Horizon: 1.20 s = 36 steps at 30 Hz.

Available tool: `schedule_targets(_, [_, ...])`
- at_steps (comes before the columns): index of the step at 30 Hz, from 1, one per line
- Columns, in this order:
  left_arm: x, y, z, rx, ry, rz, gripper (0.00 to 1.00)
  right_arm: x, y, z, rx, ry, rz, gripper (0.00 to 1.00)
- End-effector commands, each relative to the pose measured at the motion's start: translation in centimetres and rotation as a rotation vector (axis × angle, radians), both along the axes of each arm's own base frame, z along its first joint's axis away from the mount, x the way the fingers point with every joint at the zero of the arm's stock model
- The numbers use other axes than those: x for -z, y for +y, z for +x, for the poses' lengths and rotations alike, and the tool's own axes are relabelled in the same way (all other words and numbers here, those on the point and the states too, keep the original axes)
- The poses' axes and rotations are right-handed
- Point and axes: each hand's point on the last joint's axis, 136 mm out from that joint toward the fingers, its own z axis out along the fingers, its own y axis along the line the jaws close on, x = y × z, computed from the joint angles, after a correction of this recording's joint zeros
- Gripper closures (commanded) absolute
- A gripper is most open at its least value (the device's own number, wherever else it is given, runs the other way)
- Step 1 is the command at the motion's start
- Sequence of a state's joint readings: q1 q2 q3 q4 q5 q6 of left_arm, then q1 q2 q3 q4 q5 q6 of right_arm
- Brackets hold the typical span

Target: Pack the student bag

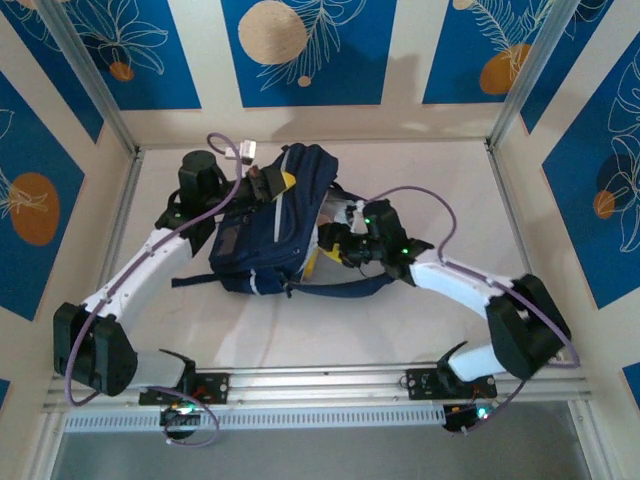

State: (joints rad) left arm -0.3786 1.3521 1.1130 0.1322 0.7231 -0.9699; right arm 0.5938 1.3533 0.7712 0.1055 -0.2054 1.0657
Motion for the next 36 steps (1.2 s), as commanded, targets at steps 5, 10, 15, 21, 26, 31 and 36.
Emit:
schedule_targets(5, [3.4, -5.1, -0.5, 0.060, -0.053, 0.141, 1.00, 0.7, -12.3, -1.5, 0.419, 0.002, -0.267, 0.39])
schedule_targets(10, [8.7, -10.3, -2.1, 0.146, 0.001, 0.258, 1.00, -1.5, -18.3, -3.2, 0.591, -0.071, -0.340, 0.40])
schedule_targets(15, [11.6, -12.1, -1.6, 0.158, 0.040, 0.291, 1.00, -2.6, -18.1, -3.8, 0.526, -0.100, -0.266, 0.41])
schedule_targets(21, [11.5, -11.8, -1.4, 0.155, 0.018, 0.330, 1.00, -1.8, -15.1, -4.3, 0.330, -0.061, -0.258, 0.45])
schedule_targets(26, [11.5, -11.2, -1.8, 0.147, 0.012, 0.345, 1.00, -1.1, -12.1, -4.9, 0.209, 0.005, -0.243, 0.43])
schedule_targets(31, [11.2, -10.9, -2.1, 0.150, 0.003, 0.350, 1.00, -2.0, -9.3, -5.7, 0.108, -0.043, -0.222, 0.43])
schedule_targets(36, [11.1, -11.0, -2.2, 0.157, -0.004, 0.352, 1.00, -2.5, -9.0, -6.0, 0.100, -0.055, -0.213, 0.47])
